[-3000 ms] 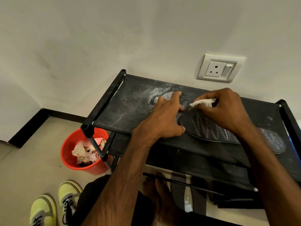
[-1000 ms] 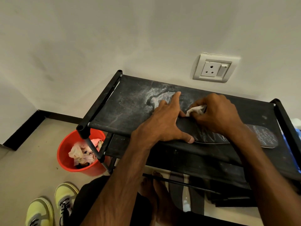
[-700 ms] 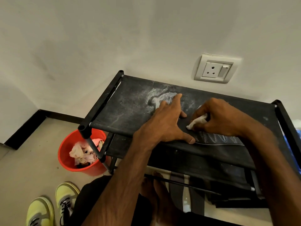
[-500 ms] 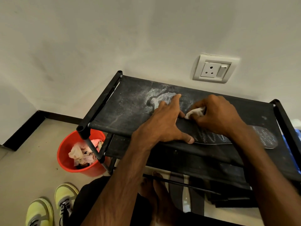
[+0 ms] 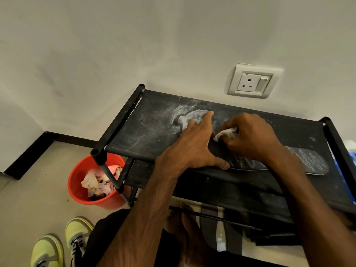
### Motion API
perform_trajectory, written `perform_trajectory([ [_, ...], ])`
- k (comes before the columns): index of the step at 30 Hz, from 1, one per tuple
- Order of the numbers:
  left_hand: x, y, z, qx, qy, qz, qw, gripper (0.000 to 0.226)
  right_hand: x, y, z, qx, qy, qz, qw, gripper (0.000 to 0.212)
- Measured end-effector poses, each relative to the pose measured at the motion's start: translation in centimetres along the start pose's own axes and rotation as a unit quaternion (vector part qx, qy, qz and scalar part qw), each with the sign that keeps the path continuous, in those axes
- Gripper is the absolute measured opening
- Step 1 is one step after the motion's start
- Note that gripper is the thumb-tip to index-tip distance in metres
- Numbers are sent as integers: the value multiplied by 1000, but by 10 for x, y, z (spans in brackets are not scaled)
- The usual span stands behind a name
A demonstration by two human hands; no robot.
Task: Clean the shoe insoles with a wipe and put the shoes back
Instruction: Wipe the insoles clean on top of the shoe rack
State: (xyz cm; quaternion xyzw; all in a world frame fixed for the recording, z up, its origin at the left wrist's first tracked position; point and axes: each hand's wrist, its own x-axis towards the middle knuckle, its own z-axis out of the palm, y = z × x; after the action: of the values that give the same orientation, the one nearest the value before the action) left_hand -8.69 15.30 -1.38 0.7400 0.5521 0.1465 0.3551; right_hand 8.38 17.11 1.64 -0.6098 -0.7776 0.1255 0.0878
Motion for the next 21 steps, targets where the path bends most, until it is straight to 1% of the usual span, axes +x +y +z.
perform_trajectory([
  [3, 0, 0, 0, 0, -1, 0, 1000, 140, -2, -4, 3, -5, 13, -6, 1000, 22],
  [5, -1, 1, -1, 0, 2, -3, 1000, 140, -4, -10, 4, 4, -8, -30, 1000, 24],
  [8, -1, 2, -1, 7, 4, -5, 1000, 142, -5, -18, 3, 54, -61, -71, 994, 22],
  [10, -1, 2, 0, 3, 2, -4, 1000, 140, -4, -16, 3, 47, -66, -67, 994, 21],
  [13, -2, -1, 1, -11, -1, 4, 1000, 135, 0, 0, -1, 10, -43, -14, 999, 20],
  [15, -3, -2, 1, -6, 2, 14, 1000, 132, 0, 13, -4, -4, -3, 14, 1000, 20],
  [16, -3, -2, 1, -4, 3, 18, 1000, 131, 0, 20, -5, 10, 29, 22, 999, 19],
  [19, -3, -1, -1, 9, 1, 27, 1000, 130, -3, 35, -10, 105, 120, 23, 987, 16],
  [21, -3, -1, -1, 19, 1, 31, 999, 128, -4, 41, -14, 139, 134, 10, 981, 16],
])
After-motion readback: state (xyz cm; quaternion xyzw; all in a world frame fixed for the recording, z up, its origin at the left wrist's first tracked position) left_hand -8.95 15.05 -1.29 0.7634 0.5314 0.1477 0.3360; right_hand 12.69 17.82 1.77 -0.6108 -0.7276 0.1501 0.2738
